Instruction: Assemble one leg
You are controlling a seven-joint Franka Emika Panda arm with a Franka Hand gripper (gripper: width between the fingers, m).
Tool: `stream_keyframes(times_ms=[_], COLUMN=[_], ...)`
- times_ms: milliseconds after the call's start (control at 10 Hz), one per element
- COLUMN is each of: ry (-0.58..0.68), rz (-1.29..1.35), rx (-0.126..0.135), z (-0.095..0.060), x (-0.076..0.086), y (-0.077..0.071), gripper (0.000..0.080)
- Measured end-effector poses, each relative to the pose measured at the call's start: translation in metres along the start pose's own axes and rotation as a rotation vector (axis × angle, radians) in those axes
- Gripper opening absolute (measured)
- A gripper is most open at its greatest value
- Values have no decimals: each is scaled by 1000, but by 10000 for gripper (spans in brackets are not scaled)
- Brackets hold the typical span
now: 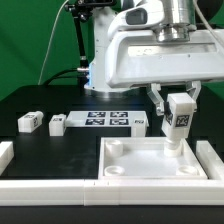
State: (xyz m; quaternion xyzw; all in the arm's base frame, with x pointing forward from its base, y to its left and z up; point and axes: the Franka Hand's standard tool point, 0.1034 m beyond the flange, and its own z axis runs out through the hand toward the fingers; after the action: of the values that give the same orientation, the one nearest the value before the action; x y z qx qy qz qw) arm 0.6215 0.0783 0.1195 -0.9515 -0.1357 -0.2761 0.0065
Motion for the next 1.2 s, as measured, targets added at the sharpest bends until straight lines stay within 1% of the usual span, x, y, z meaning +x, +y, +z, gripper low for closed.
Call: stream_keyframes(times_ms=[100,200,400,600,900,1200], ry=[28,15,14,20,27,22], rz=[6,9,1,-2,-16,-17], rx=[-12,-8,0,5,17,20], z=[1,1,7,14,25,32], x=[-10,-18,-16,-10,-3,-7], y=[1,-2,-9,-12,-24,-27], gripper=[291,291,291,291,291,291])
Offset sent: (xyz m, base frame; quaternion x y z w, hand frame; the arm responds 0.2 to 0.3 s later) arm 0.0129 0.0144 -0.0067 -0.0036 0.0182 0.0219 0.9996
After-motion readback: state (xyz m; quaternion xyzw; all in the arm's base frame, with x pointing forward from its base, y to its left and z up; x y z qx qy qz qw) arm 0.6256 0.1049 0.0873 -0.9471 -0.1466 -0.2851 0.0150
